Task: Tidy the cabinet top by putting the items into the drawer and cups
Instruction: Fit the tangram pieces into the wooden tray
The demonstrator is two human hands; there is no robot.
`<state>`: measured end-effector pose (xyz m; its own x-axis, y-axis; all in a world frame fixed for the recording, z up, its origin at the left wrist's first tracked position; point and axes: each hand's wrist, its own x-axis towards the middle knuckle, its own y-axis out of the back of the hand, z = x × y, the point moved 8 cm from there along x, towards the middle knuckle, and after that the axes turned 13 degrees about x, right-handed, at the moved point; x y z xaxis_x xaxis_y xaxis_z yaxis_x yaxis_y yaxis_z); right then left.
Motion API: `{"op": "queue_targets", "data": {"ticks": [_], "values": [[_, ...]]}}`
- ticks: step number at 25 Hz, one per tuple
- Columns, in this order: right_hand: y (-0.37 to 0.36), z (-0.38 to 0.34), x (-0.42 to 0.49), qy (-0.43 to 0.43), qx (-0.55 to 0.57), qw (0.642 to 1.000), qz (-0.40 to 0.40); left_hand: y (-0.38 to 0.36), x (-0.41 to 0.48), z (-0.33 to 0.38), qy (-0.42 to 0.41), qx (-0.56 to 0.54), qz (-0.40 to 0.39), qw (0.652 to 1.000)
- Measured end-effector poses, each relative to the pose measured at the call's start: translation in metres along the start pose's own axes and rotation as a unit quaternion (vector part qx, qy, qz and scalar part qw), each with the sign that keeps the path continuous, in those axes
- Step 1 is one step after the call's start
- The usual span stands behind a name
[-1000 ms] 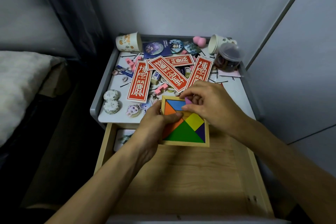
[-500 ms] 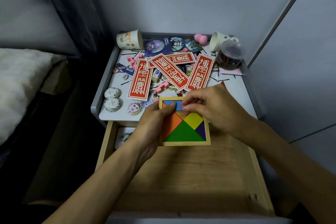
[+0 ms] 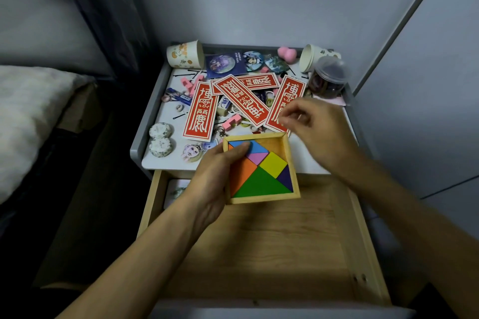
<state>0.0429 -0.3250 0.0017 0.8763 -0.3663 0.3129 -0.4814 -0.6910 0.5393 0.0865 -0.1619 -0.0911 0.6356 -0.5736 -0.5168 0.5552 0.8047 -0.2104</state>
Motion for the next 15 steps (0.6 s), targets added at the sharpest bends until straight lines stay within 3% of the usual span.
{"op": "queue_targets", "data": {"ticks": [2, 5, 15], "values": [[0.019, 0.036, 0.013, -0.055, -0.062, 0.996, 0.028, 0.002, -0.001, 0.000, -0.006, 0.013, 0.000, 1.000], [0.031, 0.093, 0.019, -0.149, -0.189, 0.970, -0.012, 0.006, -0.002, 0.001, -0.013, 0.023, 0.011, 1.000], [0.027, 0.114, 0.014, -0.231, -0.189, 0.951, -0.082, 0.011, -0.003, 0.007, -0.021, 0.017, 0.026, 0.999]]}}
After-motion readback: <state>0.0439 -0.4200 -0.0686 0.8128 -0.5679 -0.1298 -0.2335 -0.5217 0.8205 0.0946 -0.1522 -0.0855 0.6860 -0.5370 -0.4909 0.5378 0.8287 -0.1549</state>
